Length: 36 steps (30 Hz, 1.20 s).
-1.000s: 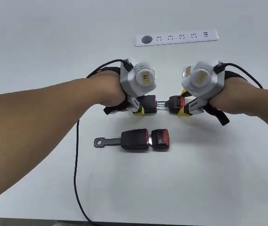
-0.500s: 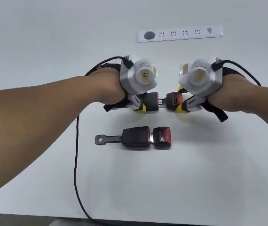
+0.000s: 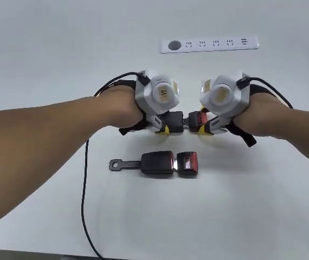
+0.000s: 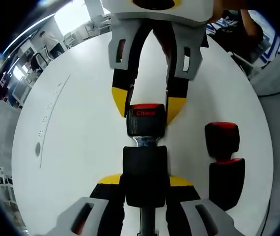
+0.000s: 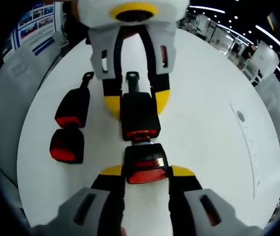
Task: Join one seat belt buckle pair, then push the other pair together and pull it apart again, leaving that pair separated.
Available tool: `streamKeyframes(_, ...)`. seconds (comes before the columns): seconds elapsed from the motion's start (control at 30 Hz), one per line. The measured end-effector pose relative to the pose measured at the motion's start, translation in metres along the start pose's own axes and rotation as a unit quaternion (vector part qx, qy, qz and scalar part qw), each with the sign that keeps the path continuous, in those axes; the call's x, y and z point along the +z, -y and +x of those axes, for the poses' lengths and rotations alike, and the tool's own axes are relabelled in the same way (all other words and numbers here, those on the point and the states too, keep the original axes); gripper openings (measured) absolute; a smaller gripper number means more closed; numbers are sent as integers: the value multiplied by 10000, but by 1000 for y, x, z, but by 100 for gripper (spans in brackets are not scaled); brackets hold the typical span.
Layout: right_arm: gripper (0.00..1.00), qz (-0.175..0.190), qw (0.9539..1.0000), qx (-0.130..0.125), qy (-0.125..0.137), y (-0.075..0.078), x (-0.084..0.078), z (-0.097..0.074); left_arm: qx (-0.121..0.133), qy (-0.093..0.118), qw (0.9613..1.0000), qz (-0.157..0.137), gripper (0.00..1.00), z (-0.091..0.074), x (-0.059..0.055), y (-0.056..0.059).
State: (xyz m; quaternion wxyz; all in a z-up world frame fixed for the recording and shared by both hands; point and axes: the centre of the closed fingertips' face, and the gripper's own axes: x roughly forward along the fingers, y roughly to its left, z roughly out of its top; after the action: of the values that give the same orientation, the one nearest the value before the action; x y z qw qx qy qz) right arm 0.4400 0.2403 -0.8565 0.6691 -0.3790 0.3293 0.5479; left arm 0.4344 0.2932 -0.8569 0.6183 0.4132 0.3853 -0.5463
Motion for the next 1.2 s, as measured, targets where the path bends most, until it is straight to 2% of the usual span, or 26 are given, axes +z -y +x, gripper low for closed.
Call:
streamKeyframes(0.1,34,24,10000,-24,-59,1,1,0,-6,-19,10000,-13,31,0,0,0)
streamKeyframes(0.4,34,23,10000,1,75,0,-1,-1,39,-37,10000,-76,32,-2,-1,1)
streamKeyframes(0.73,34,142,9999,11,53,2,-11,-6,11,-52,9999,-91,32,-2,-1,2)
streamKeyframes(0.87,35,276,9995,28,168,4,-18,-10,21,-31,9999,-99,32,-2,-1,2)
streamKeyframes(1.03,35,231,9997,26,100,0,-25,-16,32,19,9999,-124,33,-1,-1,1)
streamKeyframes(1.2,35,262,9996,-106,-31,4,-47,-29,-2,-3,10000,-90,33,-1,-1,1)
